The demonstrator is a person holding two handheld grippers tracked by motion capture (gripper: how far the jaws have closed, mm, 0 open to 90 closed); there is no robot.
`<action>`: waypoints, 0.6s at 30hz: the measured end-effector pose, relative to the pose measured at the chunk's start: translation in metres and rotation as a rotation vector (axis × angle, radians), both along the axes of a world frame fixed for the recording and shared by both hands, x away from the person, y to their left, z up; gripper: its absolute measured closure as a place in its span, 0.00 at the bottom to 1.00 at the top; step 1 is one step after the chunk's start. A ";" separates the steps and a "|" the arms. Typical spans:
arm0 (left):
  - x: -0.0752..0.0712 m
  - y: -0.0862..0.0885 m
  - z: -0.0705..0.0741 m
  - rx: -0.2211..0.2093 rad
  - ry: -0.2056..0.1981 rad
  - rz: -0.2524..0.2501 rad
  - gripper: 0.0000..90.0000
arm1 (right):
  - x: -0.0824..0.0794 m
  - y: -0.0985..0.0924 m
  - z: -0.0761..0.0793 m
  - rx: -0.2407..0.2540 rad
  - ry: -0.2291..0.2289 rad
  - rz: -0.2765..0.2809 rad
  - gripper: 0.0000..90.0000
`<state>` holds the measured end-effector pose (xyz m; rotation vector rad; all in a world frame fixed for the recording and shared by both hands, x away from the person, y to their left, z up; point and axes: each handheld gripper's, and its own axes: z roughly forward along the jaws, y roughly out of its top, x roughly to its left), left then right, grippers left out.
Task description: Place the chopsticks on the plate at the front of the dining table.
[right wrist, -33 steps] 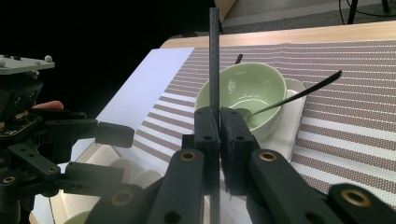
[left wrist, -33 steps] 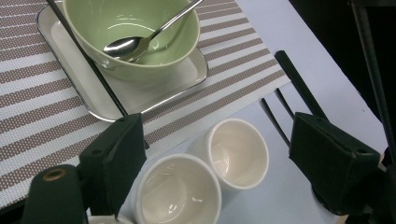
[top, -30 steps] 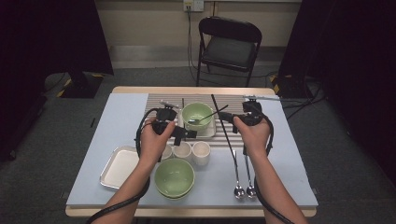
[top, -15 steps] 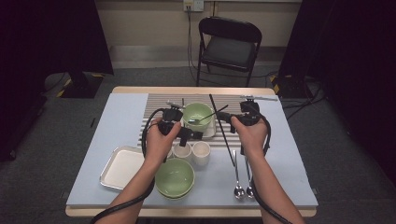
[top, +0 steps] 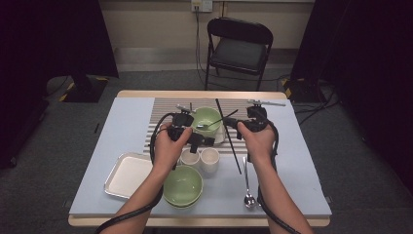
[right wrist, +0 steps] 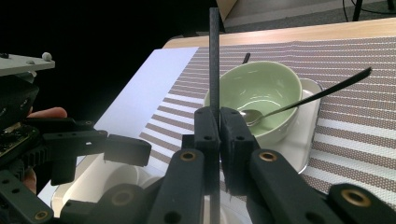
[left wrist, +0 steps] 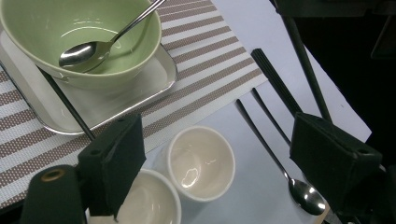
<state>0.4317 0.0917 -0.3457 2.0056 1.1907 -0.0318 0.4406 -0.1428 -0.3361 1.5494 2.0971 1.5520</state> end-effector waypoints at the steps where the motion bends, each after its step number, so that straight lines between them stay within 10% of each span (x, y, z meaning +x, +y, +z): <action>1: 0.000 0.000 0.000 0.000 -0.001 -0.001 0.20 | 0.000 0.000 0.000 0.002 0.000 0.000 0.96; 18: -0.002 -0.012 -0.003 -0.017 0.005 -0.017 0.20 | 0.001 0.005 0.002 0.009 -0.010 0.011 0.96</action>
